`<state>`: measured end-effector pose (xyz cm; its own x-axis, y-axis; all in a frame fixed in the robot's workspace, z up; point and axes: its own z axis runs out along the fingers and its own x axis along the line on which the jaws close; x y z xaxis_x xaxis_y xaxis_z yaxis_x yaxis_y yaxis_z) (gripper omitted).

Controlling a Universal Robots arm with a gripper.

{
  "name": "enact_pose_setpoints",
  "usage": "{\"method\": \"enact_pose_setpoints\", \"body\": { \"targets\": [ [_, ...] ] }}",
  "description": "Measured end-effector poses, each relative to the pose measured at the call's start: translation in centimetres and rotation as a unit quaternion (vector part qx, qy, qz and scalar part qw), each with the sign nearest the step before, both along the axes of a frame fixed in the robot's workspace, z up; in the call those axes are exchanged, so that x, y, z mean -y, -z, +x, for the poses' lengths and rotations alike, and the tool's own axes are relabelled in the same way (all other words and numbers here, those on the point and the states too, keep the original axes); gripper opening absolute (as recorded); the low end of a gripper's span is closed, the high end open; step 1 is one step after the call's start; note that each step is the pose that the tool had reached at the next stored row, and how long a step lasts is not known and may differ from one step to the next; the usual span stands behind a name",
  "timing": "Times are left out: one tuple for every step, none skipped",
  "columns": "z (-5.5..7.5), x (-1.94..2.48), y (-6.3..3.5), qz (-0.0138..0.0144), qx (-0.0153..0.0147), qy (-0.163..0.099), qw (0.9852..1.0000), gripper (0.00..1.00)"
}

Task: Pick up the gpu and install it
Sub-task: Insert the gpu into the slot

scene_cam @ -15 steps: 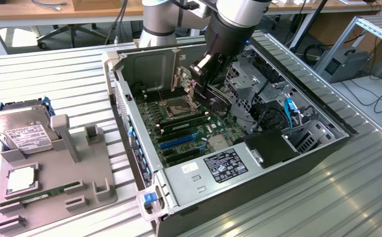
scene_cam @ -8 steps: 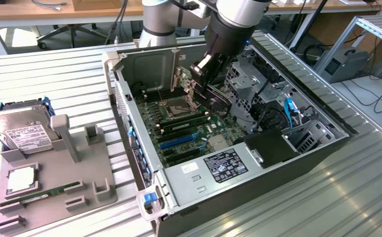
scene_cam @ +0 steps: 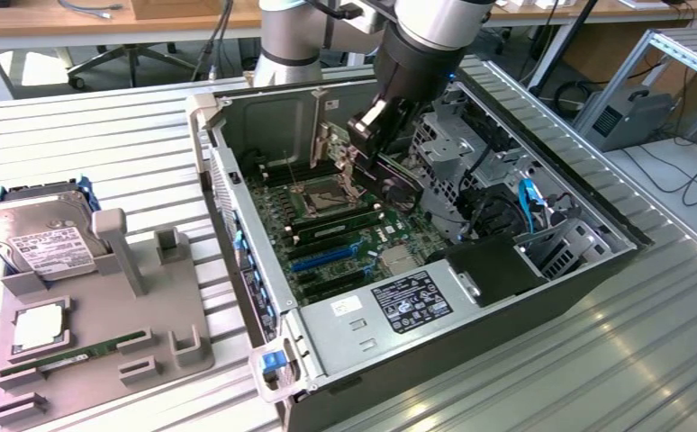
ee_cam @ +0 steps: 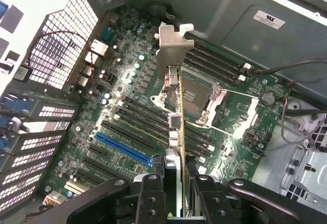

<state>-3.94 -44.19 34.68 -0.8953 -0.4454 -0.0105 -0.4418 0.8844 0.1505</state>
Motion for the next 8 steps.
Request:
{"method": "enact_pose_setpoints", "body": {
  "targets": [
    [0.0,0.0,0.0,0.0,0.0,-0.001,1.0,0.27],
    [0.0,0.0,0.0,0.0,0.0,-0.002,1.0,0.27],
    [0.0,0.0,0.0,0.0,0.0,-0.003,1.0,0.27],
    [0.0,0.0,0.0,0.0,0.0,-0.005,1.0,0.27],
    [0.0,0.0,0.0,0.0,0.0,-0.007,1.0,0.27],
    [0.0,0.0,0.0,0.0,0.0,-0.008,1.0,0.27],
    [0.0,0.0,0.0,0.0,0.0,-0.009,1.0,0.27],
    [0.0,0.0,0.0,0.0,0.0,-0.01,1.0,0.27]
  ]
}}
